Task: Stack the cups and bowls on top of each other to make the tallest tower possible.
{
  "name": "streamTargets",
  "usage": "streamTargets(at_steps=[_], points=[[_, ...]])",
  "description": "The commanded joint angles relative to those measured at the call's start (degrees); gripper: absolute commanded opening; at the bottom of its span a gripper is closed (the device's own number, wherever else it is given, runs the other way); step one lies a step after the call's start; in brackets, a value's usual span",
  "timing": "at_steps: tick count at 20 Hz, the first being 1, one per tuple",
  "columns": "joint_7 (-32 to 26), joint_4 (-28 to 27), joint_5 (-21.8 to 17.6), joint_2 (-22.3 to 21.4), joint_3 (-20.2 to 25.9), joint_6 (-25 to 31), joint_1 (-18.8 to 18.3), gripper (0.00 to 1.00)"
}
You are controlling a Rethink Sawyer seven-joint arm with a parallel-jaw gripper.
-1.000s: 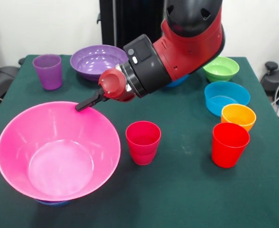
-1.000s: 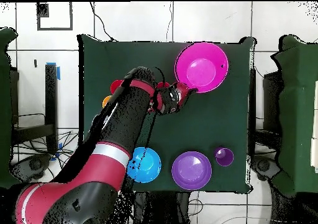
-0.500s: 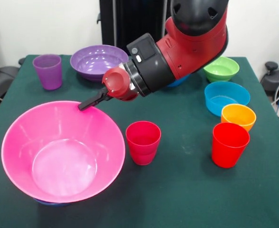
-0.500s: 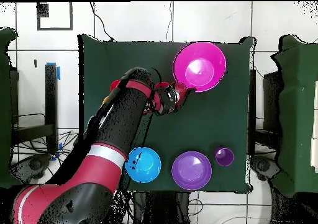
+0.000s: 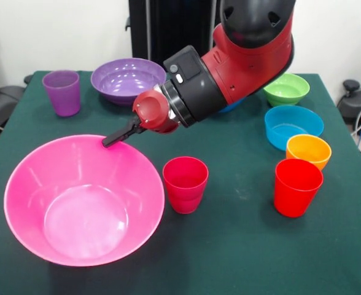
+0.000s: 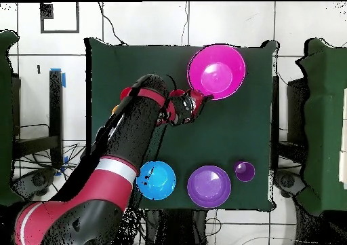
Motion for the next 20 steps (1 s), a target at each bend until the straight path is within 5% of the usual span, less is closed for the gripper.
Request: streamTargets(at_steps=[1,20], points=[[9.6,0.6,-0.7,0.5,3.3,-6.2,-0.8,0.00],[9.2,0.8,-0.7,1.0,2.1,-11.0,-1.4,0.00]])
